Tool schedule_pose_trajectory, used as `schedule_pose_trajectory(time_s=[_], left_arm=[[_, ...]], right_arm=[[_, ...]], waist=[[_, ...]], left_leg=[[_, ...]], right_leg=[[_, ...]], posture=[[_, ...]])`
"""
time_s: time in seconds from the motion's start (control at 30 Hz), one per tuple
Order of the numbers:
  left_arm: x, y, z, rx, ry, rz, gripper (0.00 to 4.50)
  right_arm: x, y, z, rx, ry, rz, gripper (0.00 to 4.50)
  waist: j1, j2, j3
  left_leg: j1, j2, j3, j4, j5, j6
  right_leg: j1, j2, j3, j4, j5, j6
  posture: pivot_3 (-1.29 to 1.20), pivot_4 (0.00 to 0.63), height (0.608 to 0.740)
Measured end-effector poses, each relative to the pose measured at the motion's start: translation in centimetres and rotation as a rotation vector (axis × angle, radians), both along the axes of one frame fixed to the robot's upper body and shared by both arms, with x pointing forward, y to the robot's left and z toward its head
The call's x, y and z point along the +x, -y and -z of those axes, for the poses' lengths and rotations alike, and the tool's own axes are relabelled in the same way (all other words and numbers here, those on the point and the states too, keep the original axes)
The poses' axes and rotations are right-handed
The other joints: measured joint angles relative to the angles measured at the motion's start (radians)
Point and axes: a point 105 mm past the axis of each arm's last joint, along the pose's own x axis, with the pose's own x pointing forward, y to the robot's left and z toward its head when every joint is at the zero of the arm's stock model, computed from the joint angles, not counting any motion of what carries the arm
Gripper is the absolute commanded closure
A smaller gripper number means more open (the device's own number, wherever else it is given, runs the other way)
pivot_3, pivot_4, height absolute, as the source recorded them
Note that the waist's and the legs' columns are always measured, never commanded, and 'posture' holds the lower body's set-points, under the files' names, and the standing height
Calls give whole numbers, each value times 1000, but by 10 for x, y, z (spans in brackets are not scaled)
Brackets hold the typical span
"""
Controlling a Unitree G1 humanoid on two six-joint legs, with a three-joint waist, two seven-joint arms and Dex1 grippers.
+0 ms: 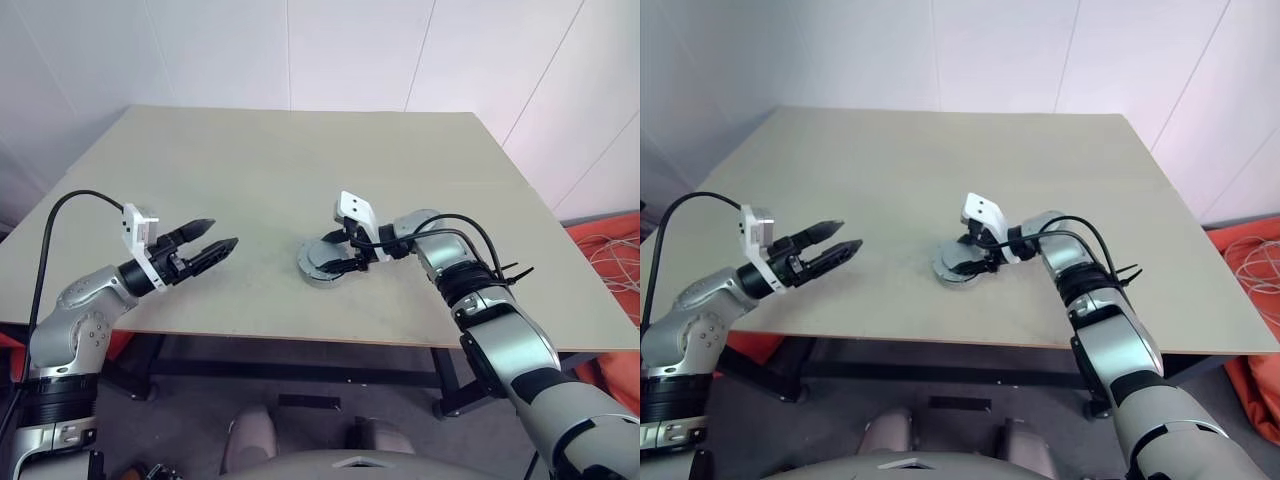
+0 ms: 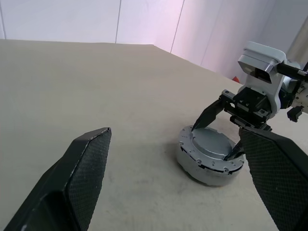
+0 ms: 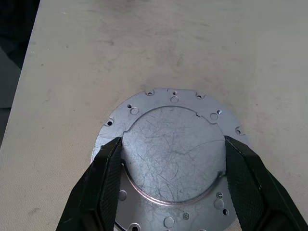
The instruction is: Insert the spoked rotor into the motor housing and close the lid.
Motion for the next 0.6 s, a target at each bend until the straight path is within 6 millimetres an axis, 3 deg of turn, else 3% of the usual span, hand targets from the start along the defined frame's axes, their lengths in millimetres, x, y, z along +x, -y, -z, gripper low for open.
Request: schedule_pose_trajectory(time_s=[0.6], left_arm=[[0, 1, 1, 1, -16, 6, 0]], right_arm=[[-3, 1, -1, -2, 6, -19, 1385]], waist=[[0, 0, 0]], left_leg=[[0, 0, 0, 0, 0, 0]], right_leg=[[-1, 0, 0, 0, 0, 0]], posture=[[0, 0, 740]])
